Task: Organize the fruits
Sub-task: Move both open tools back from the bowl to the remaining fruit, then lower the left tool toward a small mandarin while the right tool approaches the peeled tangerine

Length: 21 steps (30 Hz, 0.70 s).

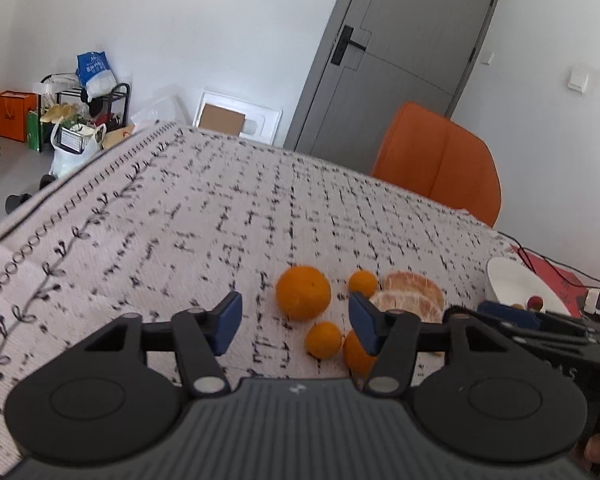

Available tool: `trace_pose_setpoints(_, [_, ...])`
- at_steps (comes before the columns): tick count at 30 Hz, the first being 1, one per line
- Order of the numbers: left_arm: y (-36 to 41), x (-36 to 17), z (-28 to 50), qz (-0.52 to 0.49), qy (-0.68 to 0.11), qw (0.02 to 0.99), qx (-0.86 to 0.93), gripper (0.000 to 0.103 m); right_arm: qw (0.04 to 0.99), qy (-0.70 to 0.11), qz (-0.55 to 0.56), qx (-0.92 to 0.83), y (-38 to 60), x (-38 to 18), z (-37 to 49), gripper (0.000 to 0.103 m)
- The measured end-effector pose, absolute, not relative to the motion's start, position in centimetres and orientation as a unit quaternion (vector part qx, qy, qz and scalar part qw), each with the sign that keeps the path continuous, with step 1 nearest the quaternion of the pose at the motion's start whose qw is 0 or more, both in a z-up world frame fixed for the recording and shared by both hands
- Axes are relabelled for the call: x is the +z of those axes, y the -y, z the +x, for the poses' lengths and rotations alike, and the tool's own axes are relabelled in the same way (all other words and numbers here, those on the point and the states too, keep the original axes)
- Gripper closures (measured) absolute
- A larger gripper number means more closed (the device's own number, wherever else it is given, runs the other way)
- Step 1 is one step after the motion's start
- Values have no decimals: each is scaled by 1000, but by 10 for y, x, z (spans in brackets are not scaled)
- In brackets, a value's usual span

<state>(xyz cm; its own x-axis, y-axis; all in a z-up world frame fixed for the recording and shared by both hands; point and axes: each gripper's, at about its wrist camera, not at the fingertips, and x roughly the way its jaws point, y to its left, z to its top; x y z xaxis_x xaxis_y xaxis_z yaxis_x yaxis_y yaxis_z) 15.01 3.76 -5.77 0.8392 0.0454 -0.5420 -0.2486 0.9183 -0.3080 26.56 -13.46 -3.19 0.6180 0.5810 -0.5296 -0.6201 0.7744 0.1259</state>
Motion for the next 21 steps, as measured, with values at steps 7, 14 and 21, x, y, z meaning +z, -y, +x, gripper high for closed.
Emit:
trace_pose_setpoints(7, [-32,-70,154,-206,-287,933,73,63,893,-293,-42,339,130,-41,273,45])
trace_pose_setpoints(14, [-23,-78,155,-207,-292,932,59,73,895,-294,-55,333,125,-44,276,45])
trace_pose_setpoints(21, [-25,-79,154,-220,-289,930,50,83,892,-294,-80,333,116,-47,277,55])
